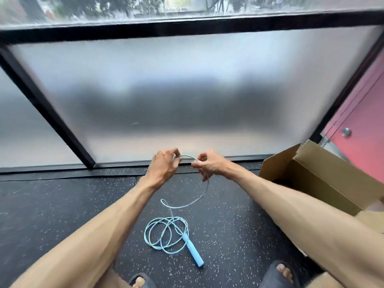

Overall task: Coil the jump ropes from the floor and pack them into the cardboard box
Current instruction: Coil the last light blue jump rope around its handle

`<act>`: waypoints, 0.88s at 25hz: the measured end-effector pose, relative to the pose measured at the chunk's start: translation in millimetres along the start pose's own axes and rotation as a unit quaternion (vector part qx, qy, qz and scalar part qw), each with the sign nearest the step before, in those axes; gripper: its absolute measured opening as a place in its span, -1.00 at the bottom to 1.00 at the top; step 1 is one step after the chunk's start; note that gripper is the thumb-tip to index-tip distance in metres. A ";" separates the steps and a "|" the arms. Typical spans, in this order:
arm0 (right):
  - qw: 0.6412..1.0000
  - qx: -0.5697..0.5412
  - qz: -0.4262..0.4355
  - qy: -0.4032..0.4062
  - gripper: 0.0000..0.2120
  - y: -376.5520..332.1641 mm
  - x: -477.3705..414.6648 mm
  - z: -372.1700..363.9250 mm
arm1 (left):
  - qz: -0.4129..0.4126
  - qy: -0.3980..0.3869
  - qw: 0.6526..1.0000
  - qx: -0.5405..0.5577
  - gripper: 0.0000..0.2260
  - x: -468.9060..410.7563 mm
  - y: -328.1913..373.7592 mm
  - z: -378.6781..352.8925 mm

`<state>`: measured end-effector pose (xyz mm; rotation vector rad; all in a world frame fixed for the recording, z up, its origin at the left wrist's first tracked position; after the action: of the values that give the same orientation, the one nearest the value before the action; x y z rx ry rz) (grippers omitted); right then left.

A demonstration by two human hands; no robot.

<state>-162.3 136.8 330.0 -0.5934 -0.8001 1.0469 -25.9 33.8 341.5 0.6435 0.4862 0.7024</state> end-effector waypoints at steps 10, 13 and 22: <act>0.966 0.152 0.139 0.153 -0.79 -64.8 85.0 30.4 | 0.023 -0.097 0.950 0.295 -0.70 68.2 69.6 33.3; 0.959 0.151 0.156 0.183 -0.82 -69.3 97.1 34.2 | 0.044 -0.129 0.911 0.390 -0.82 77.0 81.7 32.9; 0.986 0.126 0.108 0.024 -0.89 -39.5 89.1 22.5 | 0.037 -0.100 0.888 0.446 -0.80 70.0 75.7 41.9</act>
<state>-135.7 204.3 398.8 -0.4931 -0.5568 1.3042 13.4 113.0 409.1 1.5949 0.5876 0.4461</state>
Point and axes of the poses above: each hand's wrist, its own x-axis away from the middle knuckle, its own z-axis out of the back of the hand, y = z × x, the point moved 5 cm from there along -x, towards the middle knuckle, and after that the axes turned 14 degrees about x, right-handed, at the moved point
